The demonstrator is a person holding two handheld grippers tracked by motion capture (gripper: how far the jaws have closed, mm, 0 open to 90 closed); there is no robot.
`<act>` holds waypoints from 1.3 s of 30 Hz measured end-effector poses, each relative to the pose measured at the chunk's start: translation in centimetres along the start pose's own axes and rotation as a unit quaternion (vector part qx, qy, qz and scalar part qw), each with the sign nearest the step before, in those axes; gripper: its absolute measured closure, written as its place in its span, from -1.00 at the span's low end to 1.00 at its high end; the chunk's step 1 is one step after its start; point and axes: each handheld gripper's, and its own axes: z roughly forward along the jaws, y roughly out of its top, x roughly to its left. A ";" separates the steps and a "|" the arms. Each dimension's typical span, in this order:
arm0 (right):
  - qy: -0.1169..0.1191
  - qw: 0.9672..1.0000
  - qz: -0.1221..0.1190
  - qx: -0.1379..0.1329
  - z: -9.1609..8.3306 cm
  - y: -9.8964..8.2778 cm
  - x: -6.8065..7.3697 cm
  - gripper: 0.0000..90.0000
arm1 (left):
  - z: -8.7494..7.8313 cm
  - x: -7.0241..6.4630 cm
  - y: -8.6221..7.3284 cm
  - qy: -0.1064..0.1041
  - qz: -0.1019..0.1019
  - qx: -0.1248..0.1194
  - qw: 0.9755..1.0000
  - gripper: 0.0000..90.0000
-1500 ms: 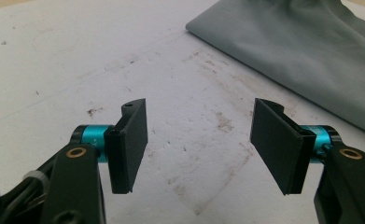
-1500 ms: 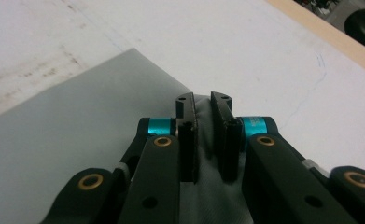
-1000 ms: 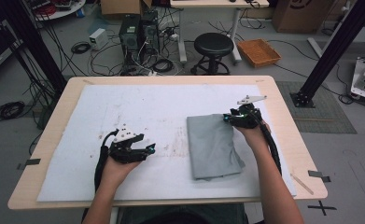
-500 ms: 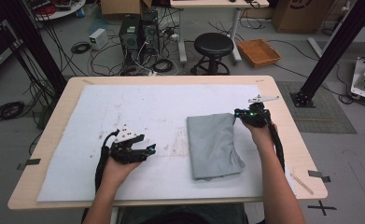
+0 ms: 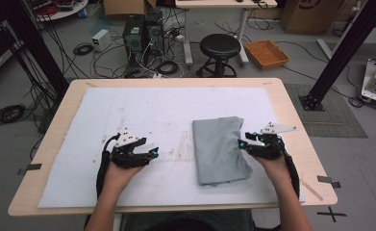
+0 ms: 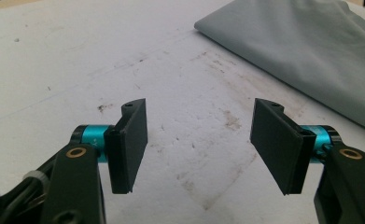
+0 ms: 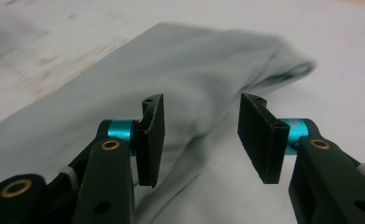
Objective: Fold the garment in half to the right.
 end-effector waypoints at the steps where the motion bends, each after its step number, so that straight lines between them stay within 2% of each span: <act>1: 0.014 1.000 -0.009 0.012 -0.1 -1.1 1.1 0.25 | 0.0 0.0 0.0 0.000 0.001 0.001 1.000 -0.18; 3: 0.021 1.000 -0.013 0.017 -0.1 -1.5 1.4 0.32 | 0.0 0.0 0.0 0.001 0.002 0.002 1.000 -0.18; 5: 0.039 0.998 -0.016 0.045 -0.1 -2.8 2.4 0.71 | 0.1 -0.1 0.0 0.000 0.001 0.002 1.000 -0.18; 8: 0.036 0.997 -0.030 0.058 -0.2 -3.6 2.9 0.95 | 0.1 -0.1 0.0 -0.001 0.003 0.004 1.000 -0.18; 11: 0.035 0.998 -0.019 0.040 -1.1 -3.7 2.3 0.97 | 0.1 -0.2 0.0 -0.001 0.001 0.002 1.000 -0.18; 17: 0.018 1.000 -0.019 0.016 -3.1 -3.6 2.0 0.97 | 0.1 0.0 -0.3 0.002 -0.003 0.003 1.000 -0.18; 20: 0.012 1.000 -0.017 0.018 -3.6 -4.2 2.0 0.97 | 0.0 -0.1 -0.3 0.000 0.000 0.002 1.000 -0.18; 23: 0.009 0.999 -0.014 0.033 -3.3 -5.3 2.0 0.97 | 0.0 -0.2 -0.2 -0.001 -0.001 0.000 1.000 -0.18; 25: 0.006 0.999 -0.015 0.033 -3.1 -5.5 2.0 0.80 | 0.0 -0.2 -0.2 -0.001 -0.002 0.001 1.000 -0.18; 27: -0.001 1.000 -0.012 0.021 -3.3 -4.9 1.7 0.51 | 0.1 -0.2 -0.2 -0.002 0.000 0.003 1.000 -0.18; 29: -0.007 1.000 -0.012 0.014 -3.3 -4.4 1.5 0.49 | 0.2 -0.3 -0.1 -0.004 0.002 0.004 1.000 -0.18; 30: -0.017 1.000 -0.011 0.002 -3.2 -3.2 1.0 0.36 | 0.3 -0.4 -0.1 -0.005 0.000 0.002 1.000 -0.18; 31: -0.024 1.000 -0.010 -0.003 -3.0 -2.5 0.6 0.32 | 0.3 -0.4 -0.1 -0.004 0.000 0.002 1.000 -0.18; 34: -0.036 0.999 -0.011 -0.008 -1.8 -0.1 -0.9 0.29 | 0.3 -0.4 -0.1 -0.006 0.000 0.002 1.000 -0.18; 39: -0.064 0.998 0.019 0.005 1.3 3.0 -4.1 0.31 | 0.2 -0.1 -0.1 -0.003 -0.002 0.000 1.000 -0.18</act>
